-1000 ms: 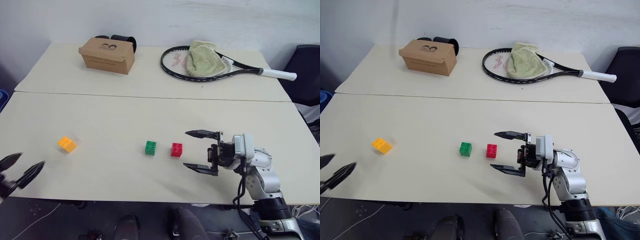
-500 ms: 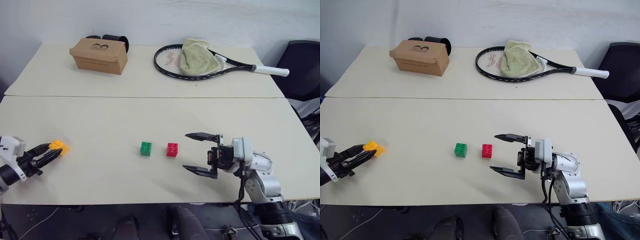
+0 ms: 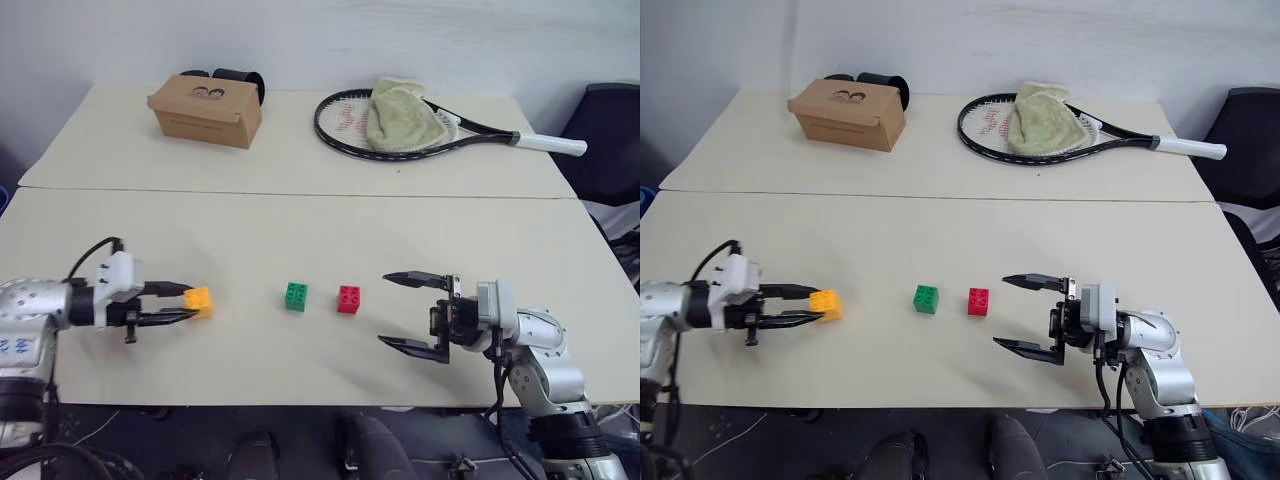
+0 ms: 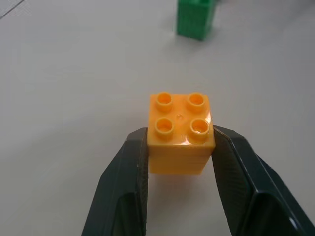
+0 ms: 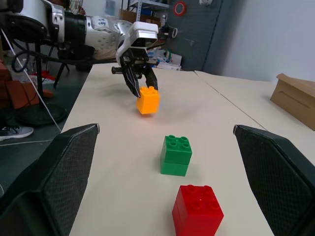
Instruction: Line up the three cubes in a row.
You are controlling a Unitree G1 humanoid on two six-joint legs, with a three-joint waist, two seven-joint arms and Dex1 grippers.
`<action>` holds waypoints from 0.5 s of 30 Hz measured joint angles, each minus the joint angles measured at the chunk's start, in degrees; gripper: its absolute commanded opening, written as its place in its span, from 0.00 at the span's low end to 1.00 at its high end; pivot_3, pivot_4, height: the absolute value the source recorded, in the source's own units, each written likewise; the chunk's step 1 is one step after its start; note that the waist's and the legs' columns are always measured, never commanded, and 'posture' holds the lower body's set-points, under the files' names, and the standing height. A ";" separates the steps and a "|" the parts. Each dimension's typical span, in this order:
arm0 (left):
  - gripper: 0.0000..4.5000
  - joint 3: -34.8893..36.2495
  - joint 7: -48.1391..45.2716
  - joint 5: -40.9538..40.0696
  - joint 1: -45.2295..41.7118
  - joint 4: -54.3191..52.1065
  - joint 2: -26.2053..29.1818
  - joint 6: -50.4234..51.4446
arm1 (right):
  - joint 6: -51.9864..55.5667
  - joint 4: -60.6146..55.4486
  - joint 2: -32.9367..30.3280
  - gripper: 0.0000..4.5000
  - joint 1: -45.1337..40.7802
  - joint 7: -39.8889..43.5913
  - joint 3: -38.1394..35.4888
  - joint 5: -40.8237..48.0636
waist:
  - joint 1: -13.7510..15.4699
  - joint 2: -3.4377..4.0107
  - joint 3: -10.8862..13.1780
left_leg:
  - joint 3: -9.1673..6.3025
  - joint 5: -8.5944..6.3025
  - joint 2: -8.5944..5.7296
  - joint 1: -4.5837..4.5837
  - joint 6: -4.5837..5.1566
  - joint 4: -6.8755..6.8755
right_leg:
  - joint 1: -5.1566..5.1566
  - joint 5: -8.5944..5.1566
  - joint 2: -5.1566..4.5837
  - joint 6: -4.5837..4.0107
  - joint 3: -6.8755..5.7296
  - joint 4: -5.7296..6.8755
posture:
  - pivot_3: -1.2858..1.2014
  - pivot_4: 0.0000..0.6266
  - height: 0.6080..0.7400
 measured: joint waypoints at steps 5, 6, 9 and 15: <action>0.33 -8.12 -2.47 3.54 -11.21 9.50 -5.18 -6.52 | 0.38 -1.44 -1.20 1.00 2.38 -0.96 -1.41 0.01 | -0.27 0.05 0.02 | -0.03 0.03 0.05 -0.02 -0.06 0.06 | -0.07 0.01 0.10 0.02 0.12 0.02 | 0.52 0.24 1.00; 0.33 -9.31 -2.47 4.15 -12.94 11.74 -6.16 -7.76 | 0.42 -2.29 -1.44 1.00 2.75 -1.26 -1.43 0.00 | -0.35 0.05 0.02 | -0.05 0.03 0.07 -0.01 -0.06 0.08 | -0.08 0.02 0.11 0.04 0.14 0.03 | 0.52 0.24 1.00; 0.33 -11.76 -2.49 5.17 -16.29 16.64 -7.63 -10.84 | 0.50 -3.59 -1.83 1.00 3.98 -2.21 -1.64 -0.02 | -0.45 0.05 0.02 | -0.12 0.03 0.06 0.01 -0.06 0.08 | -0.10 0.04 0.11 0.07 0.17 0.04 | 0.52 0.24 1.00; 0.33 -13.54 -2.49 5.02 -19.59 23.39 -8.58 -14.88 | 0.65 -6.24 -2.17 1.00 6.18 -4.40 -1.75 -0.03 | -0.16 0.05 0.02 | -0.15 0.02 0.04 0.02 0.00 0.17 | -0.06 0.06 0.06 0.12 0.16 0.08 | 0.52 0.24 1.00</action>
